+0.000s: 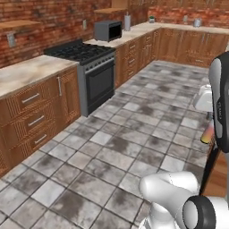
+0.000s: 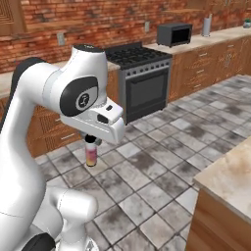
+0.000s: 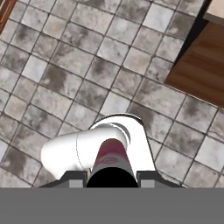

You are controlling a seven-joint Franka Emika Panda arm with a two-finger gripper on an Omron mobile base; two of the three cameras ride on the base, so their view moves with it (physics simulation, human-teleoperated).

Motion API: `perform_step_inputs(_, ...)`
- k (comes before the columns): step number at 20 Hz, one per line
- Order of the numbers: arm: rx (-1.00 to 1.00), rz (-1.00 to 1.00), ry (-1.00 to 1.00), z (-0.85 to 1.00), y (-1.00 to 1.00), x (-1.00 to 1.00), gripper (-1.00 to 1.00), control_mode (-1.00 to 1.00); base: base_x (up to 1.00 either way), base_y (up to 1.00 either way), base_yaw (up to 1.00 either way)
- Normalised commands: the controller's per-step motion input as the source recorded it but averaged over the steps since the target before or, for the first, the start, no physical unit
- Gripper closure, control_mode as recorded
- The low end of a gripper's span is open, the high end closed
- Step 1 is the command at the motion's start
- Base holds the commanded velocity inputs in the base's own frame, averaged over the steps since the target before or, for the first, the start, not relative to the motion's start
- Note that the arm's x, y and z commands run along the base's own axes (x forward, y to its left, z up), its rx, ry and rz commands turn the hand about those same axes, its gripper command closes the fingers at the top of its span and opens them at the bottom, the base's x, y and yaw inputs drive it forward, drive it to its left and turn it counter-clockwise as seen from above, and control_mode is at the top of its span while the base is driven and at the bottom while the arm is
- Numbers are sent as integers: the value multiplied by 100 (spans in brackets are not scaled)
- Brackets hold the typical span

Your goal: Place the large bottle from the dining counter next to the other large bottle outside the sink, and place the small bottle from the dining counter next to the other small bottle inside the sink.

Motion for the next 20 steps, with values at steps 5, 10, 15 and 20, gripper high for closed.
perform_step_inputs(5, 0, 0, 0, 0, 0, 0, 100, 100, 0, 0, -25)
perform_step_inputs(10, 0, 0, 0, 0, 0, 0, 100, 100, 0, 1, -25)
perform_step_inputs(15, 0, 0, 0, 0, 0, 0, 100, 100, 0, 2, -25)
perform_step_inputs(20, 0, 0, 0, 0, 0, 0, 100, 100, 0, 3, -25)
